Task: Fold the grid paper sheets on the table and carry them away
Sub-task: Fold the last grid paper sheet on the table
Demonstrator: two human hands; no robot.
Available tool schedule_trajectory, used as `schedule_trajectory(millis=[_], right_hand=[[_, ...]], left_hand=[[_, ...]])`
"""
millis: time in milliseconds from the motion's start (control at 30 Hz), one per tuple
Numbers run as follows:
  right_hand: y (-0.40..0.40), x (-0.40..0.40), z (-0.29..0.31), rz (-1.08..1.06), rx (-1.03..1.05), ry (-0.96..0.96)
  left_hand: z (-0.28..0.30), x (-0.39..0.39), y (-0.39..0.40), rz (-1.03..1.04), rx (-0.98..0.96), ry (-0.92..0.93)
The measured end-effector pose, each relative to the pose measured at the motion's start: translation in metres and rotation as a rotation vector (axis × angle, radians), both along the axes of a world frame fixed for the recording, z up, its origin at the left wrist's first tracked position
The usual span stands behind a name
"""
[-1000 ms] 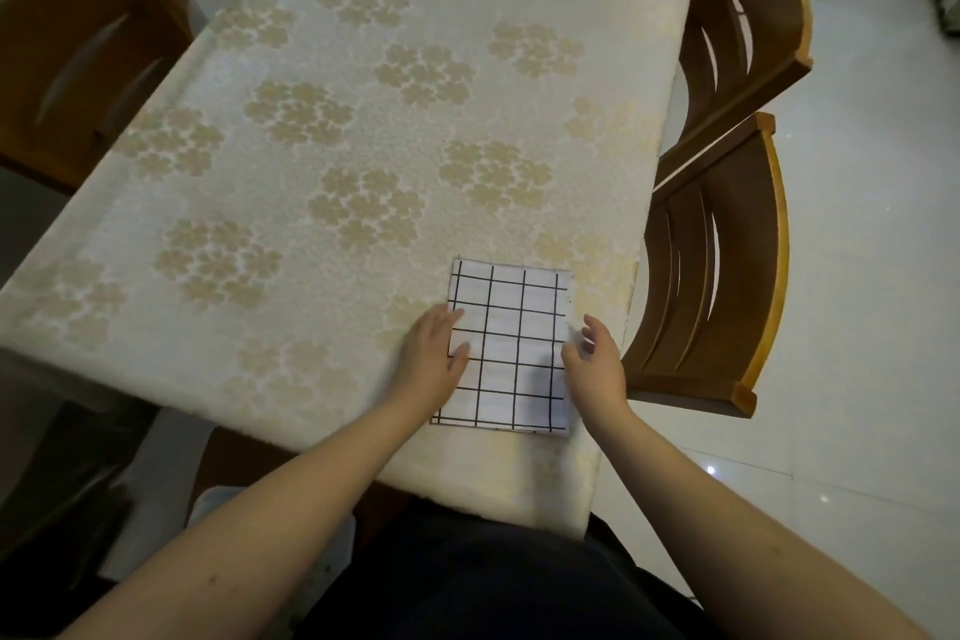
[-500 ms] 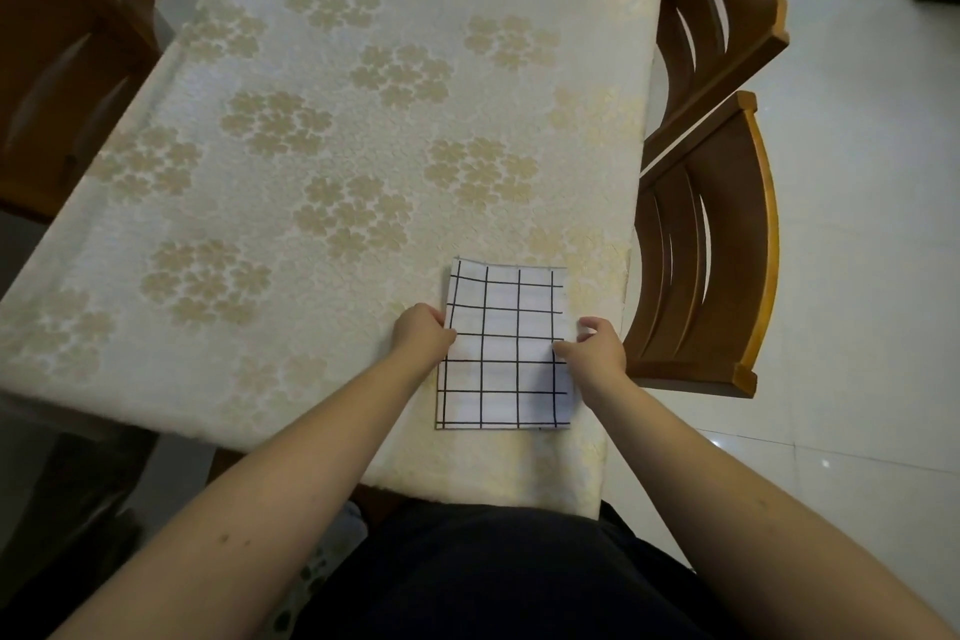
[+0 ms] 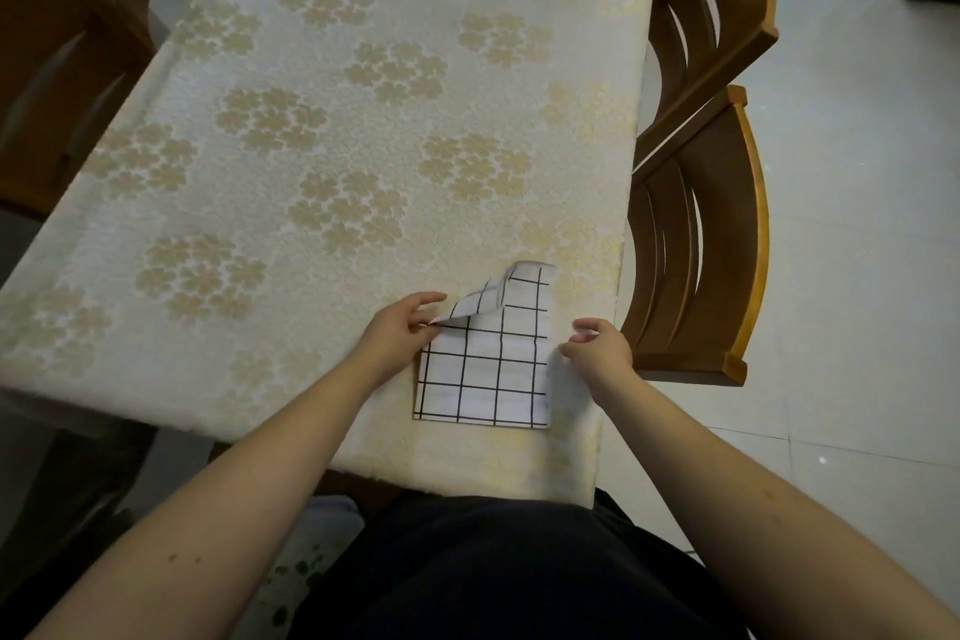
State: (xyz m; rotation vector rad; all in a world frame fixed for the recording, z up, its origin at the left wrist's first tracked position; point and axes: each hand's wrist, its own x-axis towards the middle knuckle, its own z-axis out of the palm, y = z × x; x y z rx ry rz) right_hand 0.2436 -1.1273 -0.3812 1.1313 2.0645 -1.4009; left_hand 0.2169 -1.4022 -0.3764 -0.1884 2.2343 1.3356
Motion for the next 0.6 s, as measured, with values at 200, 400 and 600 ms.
schedule_trajectory(millis=[200,400,600], right_hand=[[-0.001,0.014,-0.001,0.059,-0.008,0.094],[-0.002,0.021,0.003,0.066,0.012,0.126],[0.002,0.029,0.007,0.15,0.087,0.164]], left_hand=[[0.001,0.008,-0.003,0.012,0.07,0.001],[-0.004,0.015,-0.007,0.039,0.11,-0.05],[-0.006,0.014,-0.019,-0.113,0.036,-0.109]])
